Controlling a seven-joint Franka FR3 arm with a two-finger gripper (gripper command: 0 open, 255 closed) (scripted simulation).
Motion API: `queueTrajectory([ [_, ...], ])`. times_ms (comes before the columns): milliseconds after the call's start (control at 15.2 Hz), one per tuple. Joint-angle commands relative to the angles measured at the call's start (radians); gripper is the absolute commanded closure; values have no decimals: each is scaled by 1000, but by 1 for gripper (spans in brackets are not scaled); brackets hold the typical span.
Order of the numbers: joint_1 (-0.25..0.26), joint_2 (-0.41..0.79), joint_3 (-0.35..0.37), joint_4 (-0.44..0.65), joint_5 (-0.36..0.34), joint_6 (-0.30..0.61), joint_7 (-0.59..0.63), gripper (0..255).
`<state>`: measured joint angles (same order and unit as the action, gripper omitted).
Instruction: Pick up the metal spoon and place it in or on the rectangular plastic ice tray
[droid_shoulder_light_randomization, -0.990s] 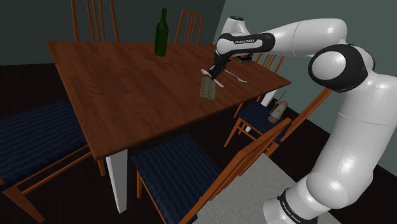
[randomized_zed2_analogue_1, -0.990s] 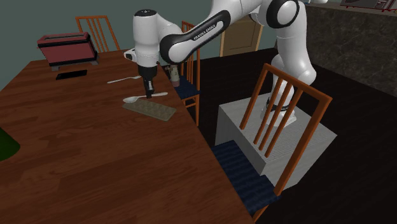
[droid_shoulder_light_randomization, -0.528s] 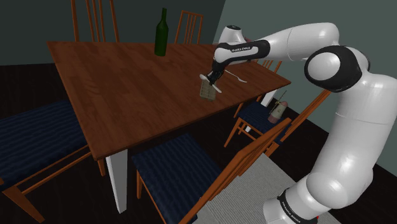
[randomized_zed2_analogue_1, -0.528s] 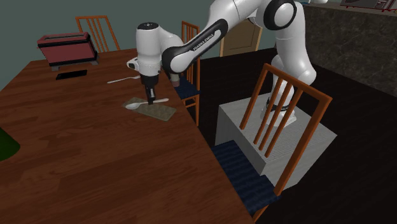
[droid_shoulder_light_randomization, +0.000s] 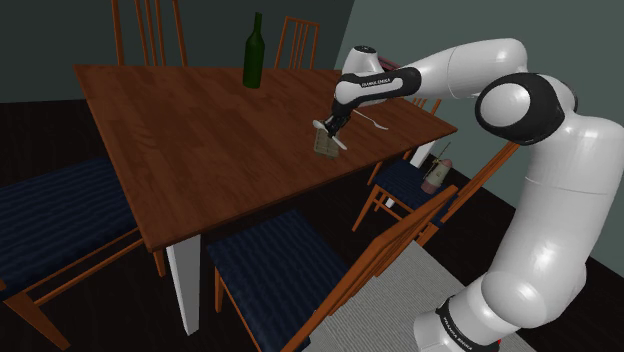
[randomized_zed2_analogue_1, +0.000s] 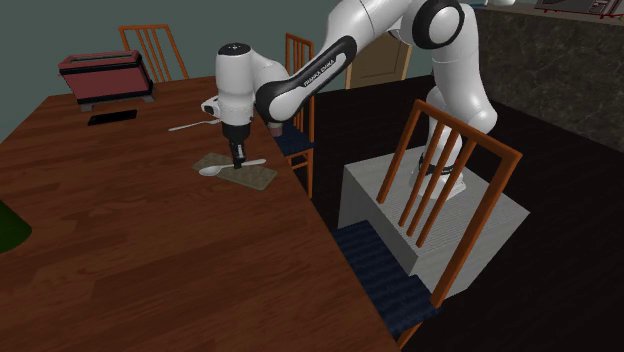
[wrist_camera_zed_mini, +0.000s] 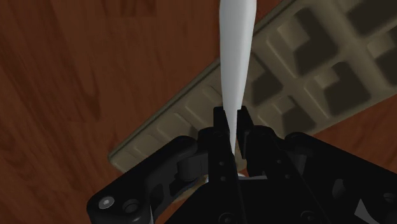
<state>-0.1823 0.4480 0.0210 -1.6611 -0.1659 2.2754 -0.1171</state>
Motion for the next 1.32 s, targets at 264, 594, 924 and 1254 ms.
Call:
queueTrajectory([
  [264, 0, 0, 0, -1, 0, 1, 0, 0],
  [594, 3, -39, 3, 7, 4, -47, -3, 0],
  [924, 6, -71, 6, 19, 8, -91, -5, 0],
  [1254, 6, -71, 6, 19, 8, -91, -5, 0],
])
